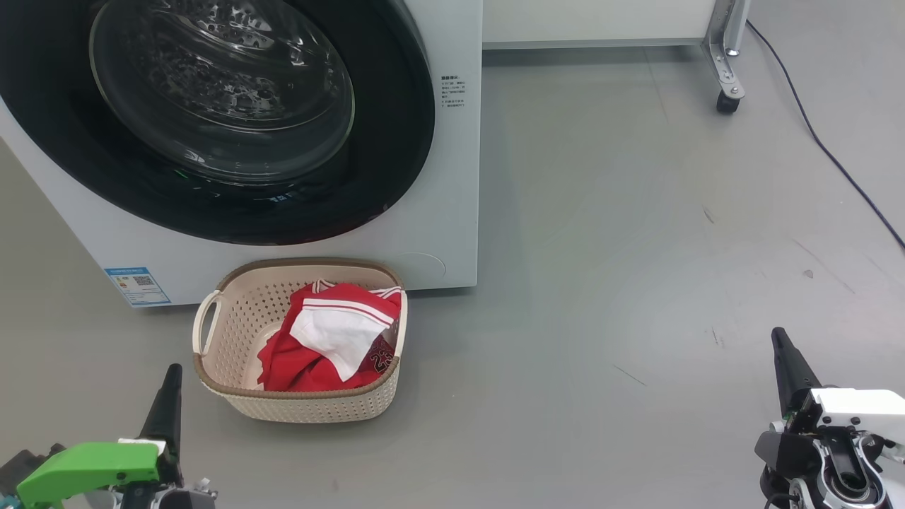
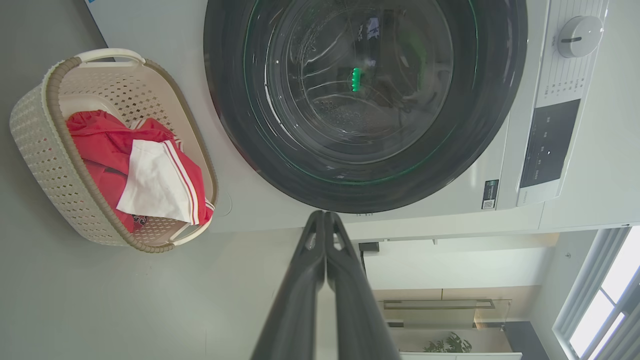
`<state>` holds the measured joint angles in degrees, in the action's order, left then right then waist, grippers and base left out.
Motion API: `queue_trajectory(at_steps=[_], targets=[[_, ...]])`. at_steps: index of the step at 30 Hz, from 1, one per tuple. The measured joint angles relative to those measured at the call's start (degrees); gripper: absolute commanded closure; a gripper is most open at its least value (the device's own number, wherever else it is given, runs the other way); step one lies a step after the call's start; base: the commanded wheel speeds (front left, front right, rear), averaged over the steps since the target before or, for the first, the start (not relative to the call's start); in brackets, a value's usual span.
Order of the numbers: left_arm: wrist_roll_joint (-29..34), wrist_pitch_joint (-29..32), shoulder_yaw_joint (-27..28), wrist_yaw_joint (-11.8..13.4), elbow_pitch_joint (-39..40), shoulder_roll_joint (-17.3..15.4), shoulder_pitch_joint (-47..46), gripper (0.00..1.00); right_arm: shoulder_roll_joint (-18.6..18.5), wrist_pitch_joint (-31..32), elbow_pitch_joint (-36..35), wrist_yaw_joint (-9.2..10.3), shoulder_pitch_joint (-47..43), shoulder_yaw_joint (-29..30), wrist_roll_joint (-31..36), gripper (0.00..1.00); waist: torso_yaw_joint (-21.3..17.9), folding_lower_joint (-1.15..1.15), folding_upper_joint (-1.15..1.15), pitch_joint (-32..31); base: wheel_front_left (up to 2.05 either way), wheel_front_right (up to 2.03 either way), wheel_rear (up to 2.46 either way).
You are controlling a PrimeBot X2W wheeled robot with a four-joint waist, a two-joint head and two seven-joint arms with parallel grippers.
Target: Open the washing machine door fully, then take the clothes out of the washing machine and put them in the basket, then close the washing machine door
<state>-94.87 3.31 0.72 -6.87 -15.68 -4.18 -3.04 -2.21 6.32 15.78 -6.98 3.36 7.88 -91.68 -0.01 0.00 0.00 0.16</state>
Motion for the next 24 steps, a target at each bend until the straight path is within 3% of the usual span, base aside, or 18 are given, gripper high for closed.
queue_trajectory(at_steps=[24], targets=[[0.00, 0.15, 0.18, 0.00, -0.20, 0.00, -0.02, 1.00, 0.00, 0.00, 0.00, 0.00, 0.00, 0.00, 0.00, 1.00, 0.01, 0.00, 0.00, 0.00, 0.00, 0.00, 0.00]])
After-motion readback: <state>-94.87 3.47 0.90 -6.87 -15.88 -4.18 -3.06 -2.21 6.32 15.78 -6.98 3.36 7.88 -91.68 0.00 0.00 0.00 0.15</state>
